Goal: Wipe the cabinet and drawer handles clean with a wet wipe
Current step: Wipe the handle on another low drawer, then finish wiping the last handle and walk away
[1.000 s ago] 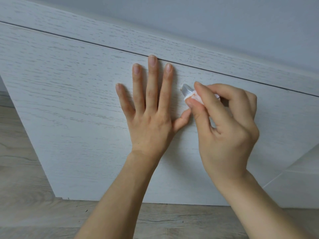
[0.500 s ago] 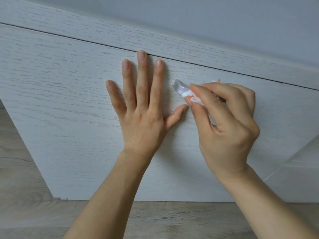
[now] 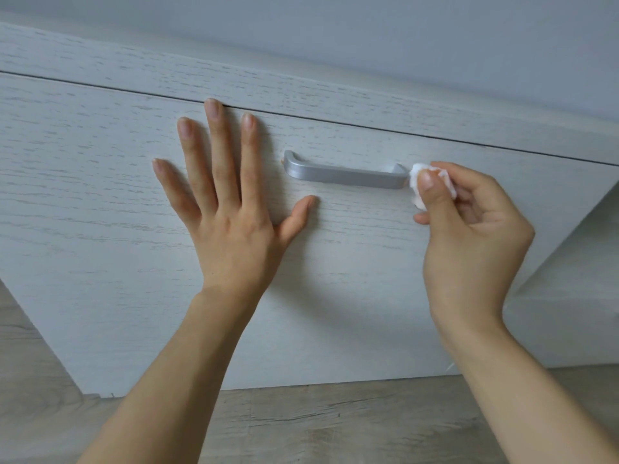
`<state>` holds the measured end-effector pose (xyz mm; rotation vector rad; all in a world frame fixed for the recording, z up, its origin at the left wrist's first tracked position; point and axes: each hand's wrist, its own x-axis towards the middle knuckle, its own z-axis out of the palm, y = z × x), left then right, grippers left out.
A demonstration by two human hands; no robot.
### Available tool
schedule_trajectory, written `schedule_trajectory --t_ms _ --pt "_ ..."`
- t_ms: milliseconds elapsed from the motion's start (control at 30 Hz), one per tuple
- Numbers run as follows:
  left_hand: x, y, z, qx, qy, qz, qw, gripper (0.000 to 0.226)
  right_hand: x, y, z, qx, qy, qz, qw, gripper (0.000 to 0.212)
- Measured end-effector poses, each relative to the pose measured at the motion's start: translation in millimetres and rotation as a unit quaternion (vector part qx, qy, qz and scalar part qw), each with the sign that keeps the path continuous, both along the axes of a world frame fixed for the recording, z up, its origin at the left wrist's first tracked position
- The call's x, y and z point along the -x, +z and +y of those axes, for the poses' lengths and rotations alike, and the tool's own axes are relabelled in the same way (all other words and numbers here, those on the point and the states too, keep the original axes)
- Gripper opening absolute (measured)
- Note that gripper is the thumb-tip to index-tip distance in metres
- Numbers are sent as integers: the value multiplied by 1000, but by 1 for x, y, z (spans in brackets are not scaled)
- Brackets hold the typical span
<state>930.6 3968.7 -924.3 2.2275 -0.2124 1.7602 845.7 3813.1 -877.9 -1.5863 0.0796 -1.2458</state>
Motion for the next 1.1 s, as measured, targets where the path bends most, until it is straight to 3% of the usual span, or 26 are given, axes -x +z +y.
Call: schedule_trajectory --t_ms 133,200,600,767,900,1100 --pt "3 1 1 1 -17 10 1000 87 -4 4 4 -56 23 40 997 9" --pt "5 1 2 2 -21 20 1000 87 -2 2 8 -38 28 52 998 19" --pt "15 2 5 -4 -41 57 998 87 11 5 27 29 -25 14 999 12" --pt "28 7 4 18 -50 67 996 87 18 7 58 88 25 -6 996 10" --pt "40 18 32 -57 -78 87 992 83 16 24 62 35 39 -33 998 11" --pt "58 77 45 -122 -94 115 981 65 18 71 25 120 86 42 988 10"
